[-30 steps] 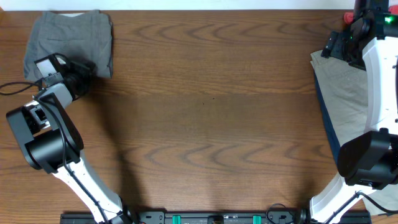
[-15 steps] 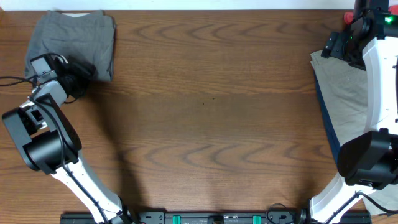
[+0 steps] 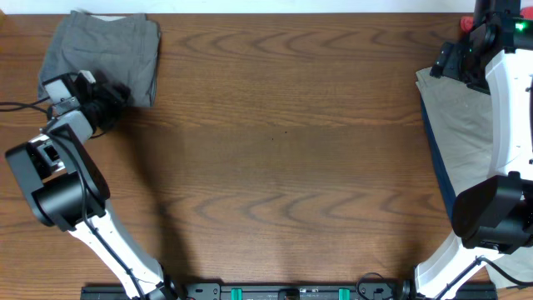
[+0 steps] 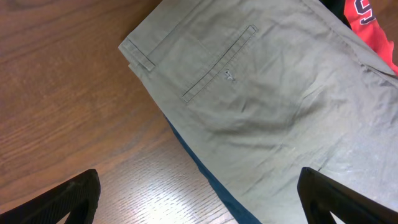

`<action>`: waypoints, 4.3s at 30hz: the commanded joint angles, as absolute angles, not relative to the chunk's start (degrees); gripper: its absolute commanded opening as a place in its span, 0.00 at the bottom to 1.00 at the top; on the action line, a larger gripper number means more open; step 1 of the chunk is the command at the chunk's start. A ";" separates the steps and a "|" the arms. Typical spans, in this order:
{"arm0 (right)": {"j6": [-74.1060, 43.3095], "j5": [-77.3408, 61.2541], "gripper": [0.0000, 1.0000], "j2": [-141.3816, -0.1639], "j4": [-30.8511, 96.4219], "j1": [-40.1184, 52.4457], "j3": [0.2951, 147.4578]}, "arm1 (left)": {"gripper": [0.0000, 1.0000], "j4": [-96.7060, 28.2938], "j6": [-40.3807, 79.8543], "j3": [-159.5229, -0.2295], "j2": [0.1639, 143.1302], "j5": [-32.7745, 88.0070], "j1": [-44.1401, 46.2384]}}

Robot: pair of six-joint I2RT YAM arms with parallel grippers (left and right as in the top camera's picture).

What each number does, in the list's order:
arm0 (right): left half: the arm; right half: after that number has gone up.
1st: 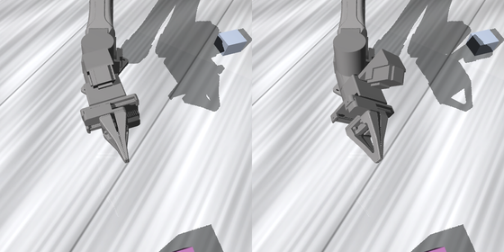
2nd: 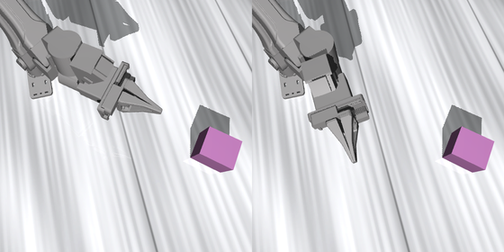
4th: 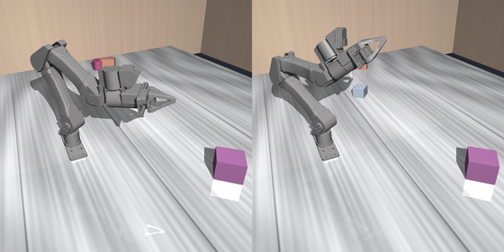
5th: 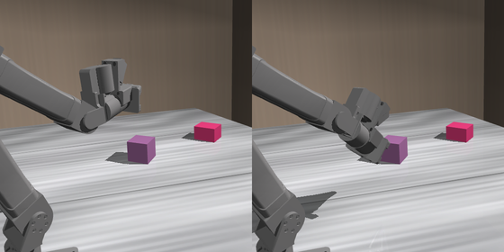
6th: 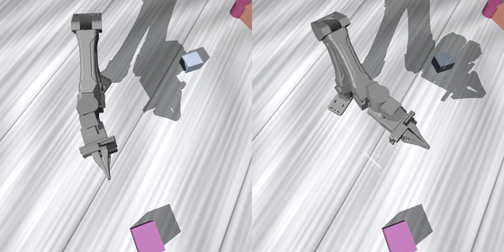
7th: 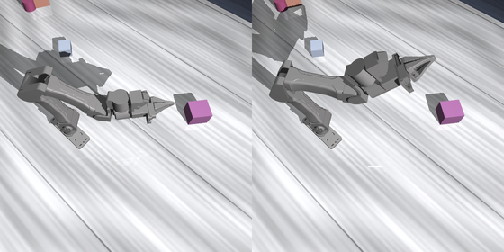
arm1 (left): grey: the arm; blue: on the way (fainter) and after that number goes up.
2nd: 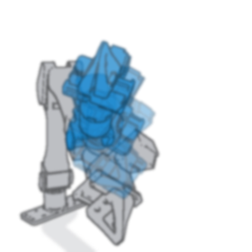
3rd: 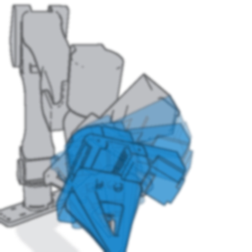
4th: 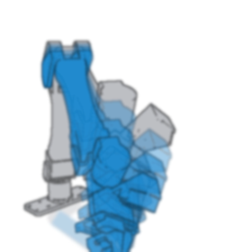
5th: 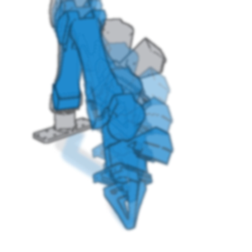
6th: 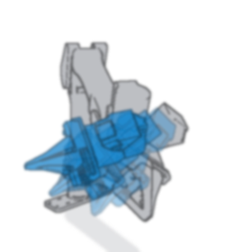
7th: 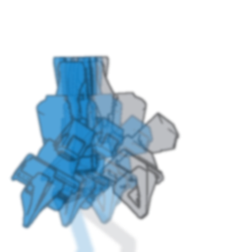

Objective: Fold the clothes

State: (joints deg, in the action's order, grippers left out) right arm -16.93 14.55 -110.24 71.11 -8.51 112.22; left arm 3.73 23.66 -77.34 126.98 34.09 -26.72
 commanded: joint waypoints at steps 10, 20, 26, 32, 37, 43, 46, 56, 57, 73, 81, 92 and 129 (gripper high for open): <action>-16.47 14.72 0.99 -110.50 71.16 -8.51 112.27 | 0.06 9.67 25.80 -75.72 129.99 26.55 -23.14; -16.47 14.72 0.99 -110.50 71.16 -8.51 112.27 | 0.07 9.58 25.74 -75.72 129.99 26.30 -28.49; -16.47 14.72 0.99 -110.50 71.18 -8.51 112.27 | 0.07 11.79 25.61 -75.72 129.99 26.28 -27.97; -16.47 14.72 0.99 -110.50 71.16 -8.51 112.27 | 0.07 13.43 25.78 -75.72 129.99 25.96 -25.67; -16.47 14.72 0.99 -110.50 71.16 -8.51 112.27 | 0.07 13.50 28.40 -75.72 129.99 21.87 -23.64; -16.47 14.72 0.99 -110.50 71.18 -8.51 112.27 | 0.07 14.26 28.67 -75.72 129.99 18.35 -22.68; -16.47 14.72 0.99 -110.50 71.16 -8.51 112.27 | 0.29 13.72 28.62 -75.72 129.99 18.39 -22.70; -16.47 14.72 0.99 -110.50 71.16 -8.51 112.27 | 0.60 3.62 28.60 -75.72 125.16 18.96 -22.92; -16.47 14.72 0.99 -110.50 71.18 -8.51 112.27 | 0.60 2.04 28.60 -75.72 123.70 18.96 -22.92; -16.47 14.72 0.99 -110.50 71.16 -8.51 112.27 | 0.60 -28.82 27.92 -75.72 94.24 18.33 -23.73; -16.47 14.72 0.99 -110.50 71.16 -8.49 112.27 | 0.56 -55.99 21.58 -75.61 81.36 18.33 -24.10; -16.47 14.72 0.99 -110.50 71.18 -8.51 112.27 | 0.56 -73.38 15.68 -69.82 57.71 18.74 -24.08; -16.47 14.72 0.99 -110.50 71.16 -8.56 112.27 | 0.98 -36.71 15.46 -32.29 16.08 15.35 -0.56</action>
State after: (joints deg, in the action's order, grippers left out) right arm -16.93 14.55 -110.24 71.09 -8.51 112.12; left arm -40.82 16.05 -38.74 20.86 16.05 -2.74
